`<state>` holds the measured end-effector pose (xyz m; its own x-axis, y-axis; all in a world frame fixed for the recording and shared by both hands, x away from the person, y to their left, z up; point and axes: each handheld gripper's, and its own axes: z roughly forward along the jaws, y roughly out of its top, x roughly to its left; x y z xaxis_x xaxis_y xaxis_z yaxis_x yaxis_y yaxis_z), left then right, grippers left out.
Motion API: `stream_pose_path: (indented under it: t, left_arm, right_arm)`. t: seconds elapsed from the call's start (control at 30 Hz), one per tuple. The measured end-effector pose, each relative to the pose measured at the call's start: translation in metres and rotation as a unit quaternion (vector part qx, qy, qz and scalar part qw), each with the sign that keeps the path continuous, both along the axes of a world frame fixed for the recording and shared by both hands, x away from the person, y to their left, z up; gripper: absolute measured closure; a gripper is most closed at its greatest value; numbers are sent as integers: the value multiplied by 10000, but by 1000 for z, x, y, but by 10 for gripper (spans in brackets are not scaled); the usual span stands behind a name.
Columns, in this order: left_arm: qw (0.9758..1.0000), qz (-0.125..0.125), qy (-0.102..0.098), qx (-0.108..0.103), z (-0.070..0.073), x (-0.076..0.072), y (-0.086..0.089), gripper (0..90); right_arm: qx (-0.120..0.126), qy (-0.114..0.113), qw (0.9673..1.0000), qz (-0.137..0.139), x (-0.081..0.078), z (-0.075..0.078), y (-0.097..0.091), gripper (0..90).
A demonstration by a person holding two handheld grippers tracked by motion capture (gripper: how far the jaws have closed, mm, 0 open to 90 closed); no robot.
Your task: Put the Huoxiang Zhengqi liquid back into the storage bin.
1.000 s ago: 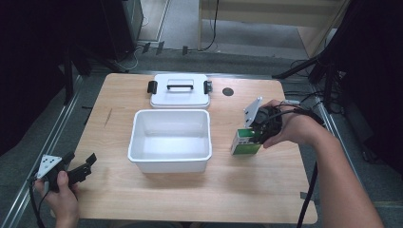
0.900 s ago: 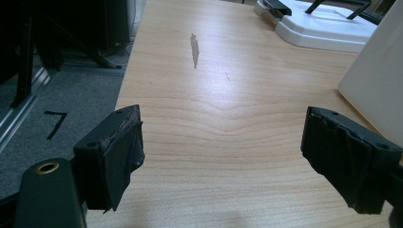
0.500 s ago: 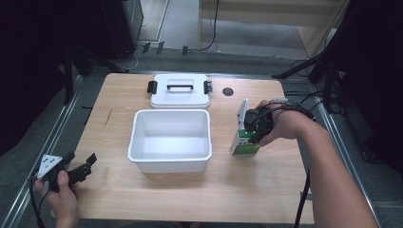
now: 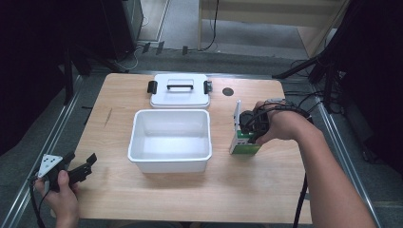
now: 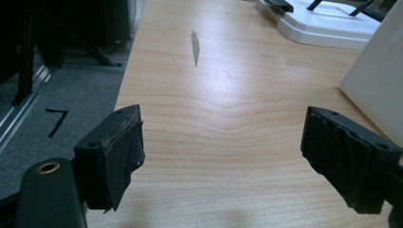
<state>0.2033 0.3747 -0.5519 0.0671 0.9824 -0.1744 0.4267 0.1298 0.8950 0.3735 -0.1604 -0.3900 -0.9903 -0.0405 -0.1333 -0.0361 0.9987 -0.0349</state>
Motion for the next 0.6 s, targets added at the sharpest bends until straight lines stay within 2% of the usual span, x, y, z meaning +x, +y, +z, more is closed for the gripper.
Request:
stream_pose_path:
  t: [0.1, 0.27, 0.3, 0.37, 0.43, 0.57, 0.6]
  left_arm:
    - [10000, -1, -3, 2, 0, 0, 0, 151]
    - [10000, 29, -14, 12, 0, 0, -1, 151]
    - [10000, 29, -14, 12, 0, 0, -1, 151]
    - [10000, 24, -4, 23, 0, 0, -1, 151]
    - [10000, 21, -6, 29, 0, 0, -1, 150]
    - [10000, 20, -5, 21, 0, 0, -1, 151]
    - [10000, 20, -6, 20, 0, 0, -1, 151]
  right_arm:
    - [51, -11, 9999, -99, -2, 4, 0, 643]
    - [152, 1, 9997, -200, -1, 20, 2, 643]
    - [152, 1, 9997, -200, -1, 20, 2, 643]
    - [84, 0, 9995, -318, -2, 31, 6, 643]
    - [97, -10, 9996, -279, -2, 35, 8, 644]
    - [160, -61, 9993, -325, -4, 54, 18, 644]
    - [187, -71, 9995, -259, -3, 57, 20, 644]
